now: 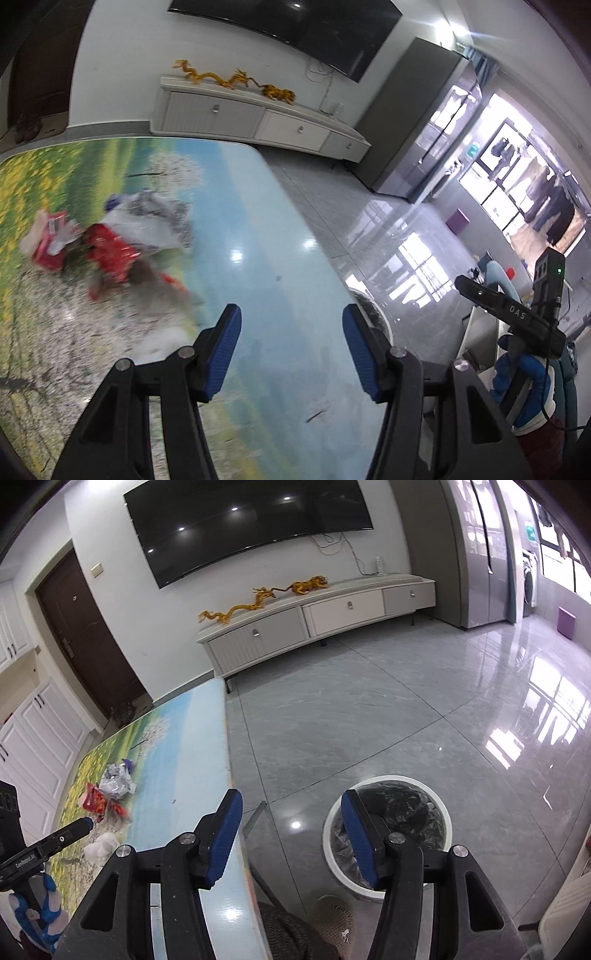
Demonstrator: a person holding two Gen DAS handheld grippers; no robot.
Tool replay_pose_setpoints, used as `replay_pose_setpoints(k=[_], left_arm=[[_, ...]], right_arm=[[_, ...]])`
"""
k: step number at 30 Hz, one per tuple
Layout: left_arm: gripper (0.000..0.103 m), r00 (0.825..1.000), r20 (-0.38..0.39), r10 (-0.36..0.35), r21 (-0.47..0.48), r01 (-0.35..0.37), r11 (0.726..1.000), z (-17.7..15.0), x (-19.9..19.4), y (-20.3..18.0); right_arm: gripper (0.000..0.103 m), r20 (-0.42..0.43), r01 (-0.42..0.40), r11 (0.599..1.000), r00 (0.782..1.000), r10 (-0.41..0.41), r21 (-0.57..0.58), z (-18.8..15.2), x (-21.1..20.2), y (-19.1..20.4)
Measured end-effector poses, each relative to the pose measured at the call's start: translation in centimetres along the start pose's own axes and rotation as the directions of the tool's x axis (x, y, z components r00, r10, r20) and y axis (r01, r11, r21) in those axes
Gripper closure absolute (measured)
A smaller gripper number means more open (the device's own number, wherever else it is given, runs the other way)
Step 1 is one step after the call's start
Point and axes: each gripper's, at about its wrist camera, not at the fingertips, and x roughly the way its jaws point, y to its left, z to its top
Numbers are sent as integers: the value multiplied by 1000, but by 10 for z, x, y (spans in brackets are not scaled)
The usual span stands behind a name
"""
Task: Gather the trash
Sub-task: 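Move both tools back to the trash pile, then grasp the red-and-white paper bag with the left gripper while the right gripper grasps the printed plastic wrapper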
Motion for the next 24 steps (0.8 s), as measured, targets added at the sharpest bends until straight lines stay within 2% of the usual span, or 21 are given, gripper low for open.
replay_pose_setpoints(k=[7, 14, 18, 24], left_arm=[[48, 992, 43, 116, -93, -112, 989, -5, -32, 69], [48, 975, 68, 213, -248, -190, 950, 13, -52, 154], [48, 963, 32, 267, -267, -249, 931, 32, -39, 184], [48, 948, -16, 318, -275, -310, 910, 59, -4, 207]], right_arm=[[47, -35, -55, 996, 998, 52, -66, 0, 17, 39], [47, -101, -141, 982, 986, 129, -122, 3, 56, 73], [47, -140, -198, 969, 974, 178, -147, 7, 81, 92], [47, -199, -300, 934, 944, 262, -192, 18, 120, 127]])
